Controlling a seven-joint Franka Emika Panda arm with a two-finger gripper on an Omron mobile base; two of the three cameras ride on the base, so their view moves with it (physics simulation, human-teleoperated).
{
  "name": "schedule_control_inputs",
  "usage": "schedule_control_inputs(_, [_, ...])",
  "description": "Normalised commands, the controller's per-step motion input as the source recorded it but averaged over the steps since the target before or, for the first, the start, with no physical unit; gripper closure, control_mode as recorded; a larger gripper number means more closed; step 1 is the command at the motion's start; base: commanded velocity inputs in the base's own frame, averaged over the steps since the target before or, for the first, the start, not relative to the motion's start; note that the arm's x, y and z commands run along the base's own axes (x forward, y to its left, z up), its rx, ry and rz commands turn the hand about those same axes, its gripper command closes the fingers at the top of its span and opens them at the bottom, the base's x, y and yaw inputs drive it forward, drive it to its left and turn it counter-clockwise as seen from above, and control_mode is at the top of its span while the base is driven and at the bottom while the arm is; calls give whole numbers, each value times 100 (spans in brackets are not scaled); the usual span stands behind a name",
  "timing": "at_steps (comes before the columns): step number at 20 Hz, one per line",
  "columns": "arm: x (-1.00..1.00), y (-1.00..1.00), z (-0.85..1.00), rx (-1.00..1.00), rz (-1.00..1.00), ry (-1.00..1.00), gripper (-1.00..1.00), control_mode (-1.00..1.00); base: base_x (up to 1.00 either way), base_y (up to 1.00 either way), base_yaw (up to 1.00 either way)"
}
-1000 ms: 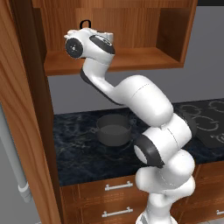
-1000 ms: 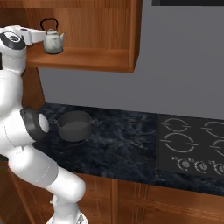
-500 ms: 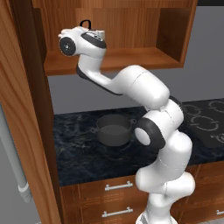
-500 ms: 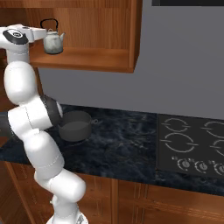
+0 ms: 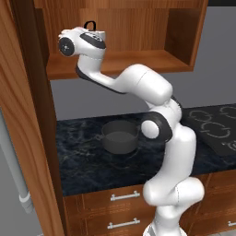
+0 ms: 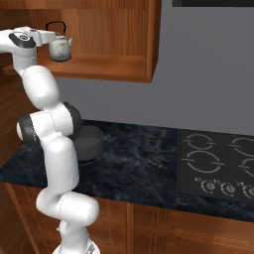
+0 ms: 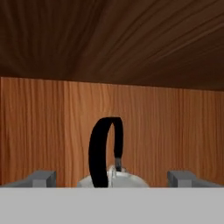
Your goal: Pick the kettle from the cabinet and place it on a stove burner. Then pick the pot from the counter and place it on another stove burner. Finally, turn both burners on.
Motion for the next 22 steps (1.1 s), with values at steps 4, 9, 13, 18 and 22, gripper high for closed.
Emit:
schedule_control_inputs(4, [28, 8, 0, 0, 0, 0, -100, -100, 0, 0, 0])
schedule_control_inputs(9, [29, 2, 0, 0, 3, 0, -100, -100, 0, 0, 0])
schedule_control_inputs(13, [31, 0, 0, 0, 6, 0, -100, -100, 0, 0, 0])
schedule_control_inputs(18, [26, -3, 0, 0, 6, 0, 100, -100, 0, 0, 0])
schedule_control_inputs(22, [19, 0, 0, 0, 3, 0, 100, -100, 0, 0, 0])
